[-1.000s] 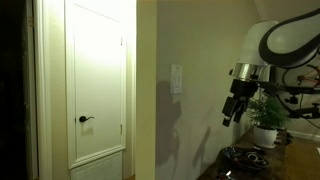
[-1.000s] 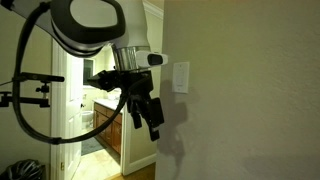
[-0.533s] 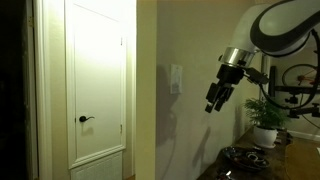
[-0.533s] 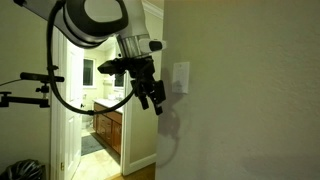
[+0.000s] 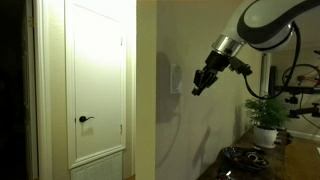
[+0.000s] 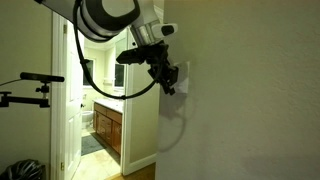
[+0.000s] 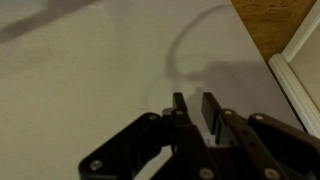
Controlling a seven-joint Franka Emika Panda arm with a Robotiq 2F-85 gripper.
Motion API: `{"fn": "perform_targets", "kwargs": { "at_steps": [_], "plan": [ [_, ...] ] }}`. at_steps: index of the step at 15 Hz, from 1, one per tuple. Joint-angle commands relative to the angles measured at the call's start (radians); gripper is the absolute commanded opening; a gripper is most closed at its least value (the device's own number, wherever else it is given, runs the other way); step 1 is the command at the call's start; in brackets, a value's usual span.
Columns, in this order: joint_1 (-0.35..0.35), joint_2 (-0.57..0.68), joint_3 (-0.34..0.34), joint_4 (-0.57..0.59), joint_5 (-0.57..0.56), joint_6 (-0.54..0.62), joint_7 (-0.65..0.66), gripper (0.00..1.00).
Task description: Pull down the switch on the wall
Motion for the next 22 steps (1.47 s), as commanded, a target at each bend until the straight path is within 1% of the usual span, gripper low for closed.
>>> {"fn": "perform_targets", "kwargs": {
  "at_steps": [1,2,4,6,8,14,19,22],
  "plan": [
    [0.007,0.051,-0.008,0.068,0.03,0.045,-0.016,0.04],
    [0.007,0.06,-0.007,0.081,0.033,0.056,-0.017,0.0],
    [0.006,0.077,-0.006,0.107,0.034,0.07,-0.017,0.0],
    [0.006,0.093,-0.004,0.131,0.034,0.079,-0.016,0.04],
    [0.006,0.104,-0.002,0.151,0.037,0.086,-0.016,0.05],
    [0.006,0.13,0.003,0.196,0.05,0.081,-0.011,0.03],
    [0.006,0.145,0.005,0.217,0.07,0.079,-0.009,0.04],
    [0.003,0.137,0.005,0.204,0.055,0.077,-0.004,0.05]
  ]
}}
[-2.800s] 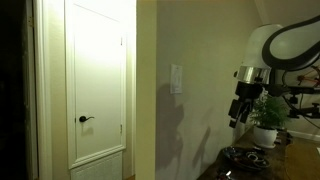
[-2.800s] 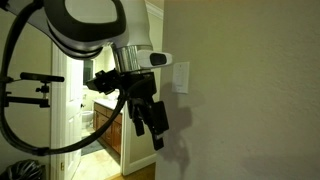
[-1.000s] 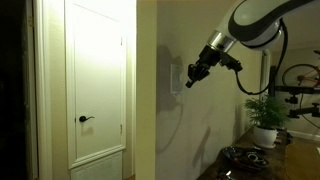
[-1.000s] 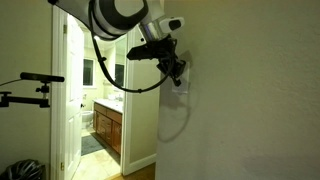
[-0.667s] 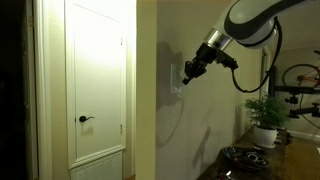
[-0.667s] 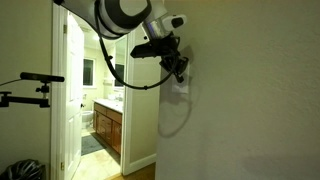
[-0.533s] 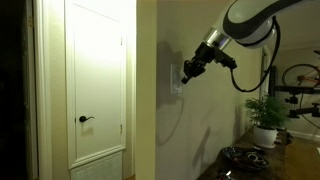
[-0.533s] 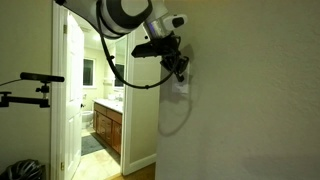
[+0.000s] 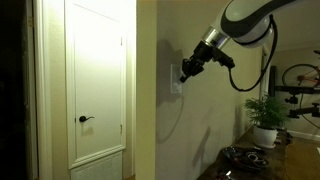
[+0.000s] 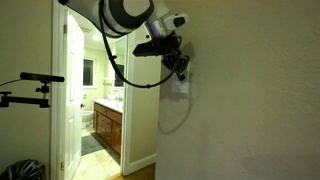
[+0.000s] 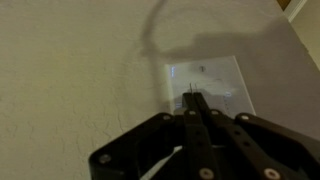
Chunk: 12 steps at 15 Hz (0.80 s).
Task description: Pull down the switch on the wall
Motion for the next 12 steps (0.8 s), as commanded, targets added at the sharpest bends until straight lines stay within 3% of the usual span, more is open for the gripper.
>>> {"fn": "perform_targets", "kwargs": {
  "at_steps": [1,12],
  "plan": [
    [0.002,0.008,-0.002,0.005,0.01,0.011,-0.003,0.04],
    [0.003,0.021,-0.002,0.008,0.02,0.025,-0.003,0.04]
  ]
}}
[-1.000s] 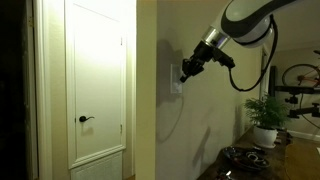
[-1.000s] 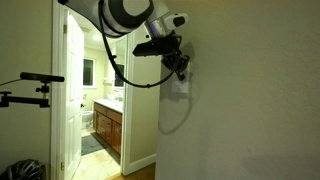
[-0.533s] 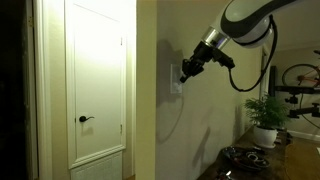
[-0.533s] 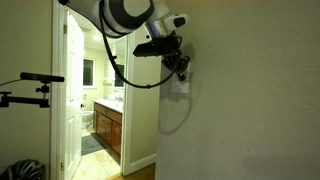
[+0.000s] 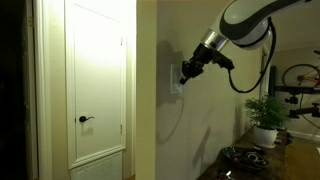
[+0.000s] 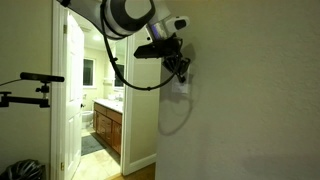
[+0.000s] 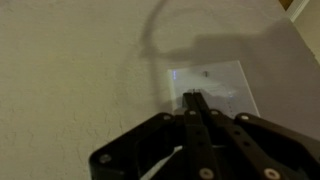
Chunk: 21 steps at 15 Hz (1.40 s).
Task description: Pull down the switch on the wall
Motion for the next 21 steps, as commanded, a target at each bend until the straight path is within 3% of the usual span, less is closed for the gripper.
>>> {"fn": "perform_targets", "kwargs": {
  "at_steps": [1,13,21],
  "plan": [
    [0.004,0.012,0.0,0.011,0.023,0.026,-0.003,0.04],
    [0.007,0.047,0.003,0.039,0.042,0.045,0.014,0.04],
    [0.001,-0.016,0.003,-0.033,-0.009,0.001,0.014,0.04]
  ]
}}
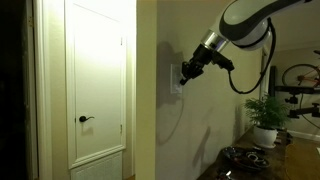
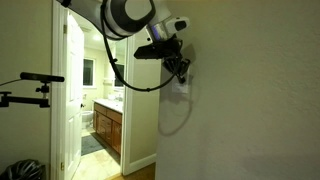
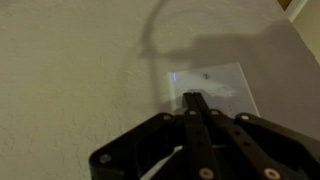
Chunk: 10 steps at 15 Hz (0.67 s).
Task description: Pull down the switch on the wall
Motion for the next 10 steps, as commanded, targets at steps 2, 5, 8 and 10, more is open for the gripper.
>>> {"fn": "perform_targets", "kwargs": {
  "at_steps": [2,5,8,10],
  "plan": [
    [0.002,-0.026,0.005,-0.038,-0.025,-0.006,0.015,0.04],
    [0.003,-0.034,0.009,-0.046,-0.031,0.0,0.013,0.04],
    [0.003,-0.039,0.013,-0.041,-0.043,-0.001,0.019,0.04],
    [0.002,-0.049,0.015,-0.043,-0.059,-0.005,0.024,0.04]
  ]
}}
